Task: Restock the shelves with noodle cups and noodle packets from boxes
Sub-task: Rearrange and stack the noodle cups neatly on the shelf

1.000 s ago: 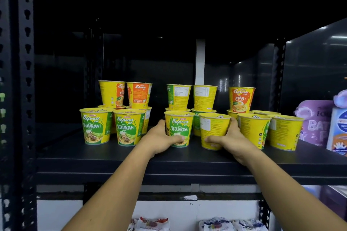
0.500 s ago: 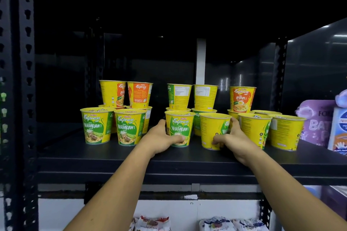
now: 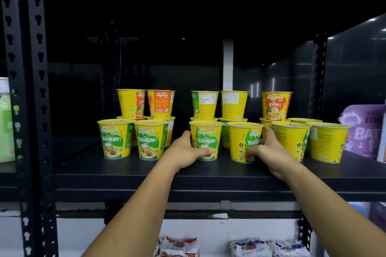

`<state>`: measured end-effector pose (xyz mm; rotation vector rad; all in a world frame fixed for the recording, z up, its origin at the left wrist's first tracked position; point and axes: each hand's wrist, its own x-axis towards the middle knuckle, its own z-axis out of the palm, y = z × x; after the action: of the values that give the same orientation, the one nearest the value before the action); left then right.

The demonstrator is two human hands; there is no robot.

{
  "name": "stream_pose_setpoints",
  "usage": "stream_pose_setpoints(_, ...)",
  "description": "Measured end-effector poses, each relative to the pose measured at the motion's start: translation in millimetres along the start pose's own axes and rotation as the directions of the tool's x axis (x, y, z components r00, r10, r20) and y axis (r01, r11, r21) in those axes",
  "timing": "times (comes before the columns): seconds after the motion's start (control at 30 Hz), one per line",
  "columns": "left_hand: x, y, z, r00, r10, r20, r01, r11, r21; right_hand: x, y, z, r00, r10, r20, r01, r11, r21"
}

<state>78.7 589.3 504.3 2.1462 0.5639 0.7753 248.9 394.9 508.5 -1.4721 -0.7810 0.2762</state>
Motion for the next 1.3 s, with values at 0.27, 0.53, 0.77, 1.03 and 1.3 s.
stream_pose_setpoints(0.27, 0.6, 0.2, 0.3, 1.000, -0.009, 0.003, 0.009, 1.000, -0.005, 0.8, 0.3, 0.8, 1.000, 0.022, 0.014, -0.022, 0.999, 0.027)
stream_pose_setpoints(0.53, -3.1, 2.8, 0.0, 1.000, -0.012, -0.003, 0.012, 1.000, 0.005, -5.9, -4.8, 3.3, 1.000, -0.015, 0.008, 0.015, 1.000, 0.018)
stream_pose_setpoints(0.77, -2.5, 2.5, 0.0, 1.000, -0.003, -0.002, 0.003, 1.000, 0.011, -1.8, -0.5, 2.5, 1.000, -0.002, -0.030, 0.002, 1.000, 0.002)
stream_pose_setpoints(1.03, -2.7, 2.2, -0.4, 1.000, 0.005, 0.003, -0.005, 1.000, 0.012, 7.4, 5.7, 0.1, 1.000, 0.010, -0.021, -0.009, 1.000, 0.006)
stream_pose_setpoints(1.3, -3.5, 3.4, -1.0, 1.000, 0.004, 0.006, -0.003, 1.000, -0.012, 1.1, 4.0, 3.0, 1.000, -0.008, -0.019, 0.008, 1.000, -0.017)
